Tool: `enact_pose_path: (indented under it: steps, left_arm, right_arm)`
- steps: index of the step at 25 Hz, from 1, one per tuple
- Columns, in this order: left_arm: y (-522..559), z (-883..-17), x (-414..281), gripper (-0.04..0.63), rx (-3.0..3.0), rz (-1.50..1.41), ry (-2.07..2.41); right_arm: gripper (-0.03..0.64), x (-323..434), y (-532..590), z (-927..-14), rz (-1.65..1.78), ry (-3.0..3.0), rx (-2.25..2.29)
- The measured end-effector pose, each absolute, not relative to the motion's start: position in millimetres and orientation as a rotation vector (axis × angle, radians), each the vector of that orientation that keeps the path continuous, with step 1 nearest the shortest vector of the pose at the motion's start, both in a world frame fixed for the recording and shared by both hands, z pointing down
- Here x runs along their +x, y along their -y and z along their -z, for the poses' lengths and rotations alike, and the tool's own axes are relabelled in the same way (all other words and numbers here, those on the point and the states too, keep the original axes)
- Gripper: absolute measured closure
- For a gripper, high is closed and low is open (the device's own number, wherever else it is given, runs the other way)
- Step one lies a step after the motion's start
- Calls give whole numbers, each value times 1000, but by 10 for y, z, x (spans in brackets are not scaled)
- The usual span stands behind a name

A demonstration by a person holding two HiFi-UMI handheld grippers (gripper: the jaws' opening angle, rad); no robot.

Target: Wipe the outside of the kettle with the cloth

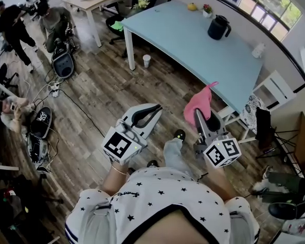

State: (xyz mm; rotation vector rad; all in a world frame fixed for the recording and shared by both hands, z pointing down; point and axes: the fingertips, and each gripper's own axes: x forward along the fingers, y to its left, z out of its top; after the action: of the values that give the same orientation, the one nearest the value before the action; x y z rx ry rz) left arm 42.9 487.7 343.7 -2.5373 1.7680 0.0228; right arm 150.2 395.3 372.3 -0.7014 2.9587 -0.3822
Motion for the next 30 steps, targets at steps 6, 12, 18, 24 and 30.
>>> enact_pose_path:
  steps: [6,12,18,24,30]
  left_arm:
    - [-4647,-3464,179,565,-2512,9,-1838]
    - [-4169,-3510,190,565,-2542,40,-1807]
    - [-3587,-3543,188,564,-2572,62,-1778]
    - [-2979,-3527,180,563,-2568,55,-1788]
    - [-2463,-3535,188,565,-2572,75,-1804]
  right_arm:
    - [468,1246,-3659,-3669,391,-2960,-640]
    - [466,1266,-3186,-3759,424,-2954,-677]
    - [465,1290,-2629,-3829,429,-2960,-730]
    - [465,1280,-2033,-3855,458,-2965,-732]
    - [463,1294,-1471,-3797,432,-2961,-724]
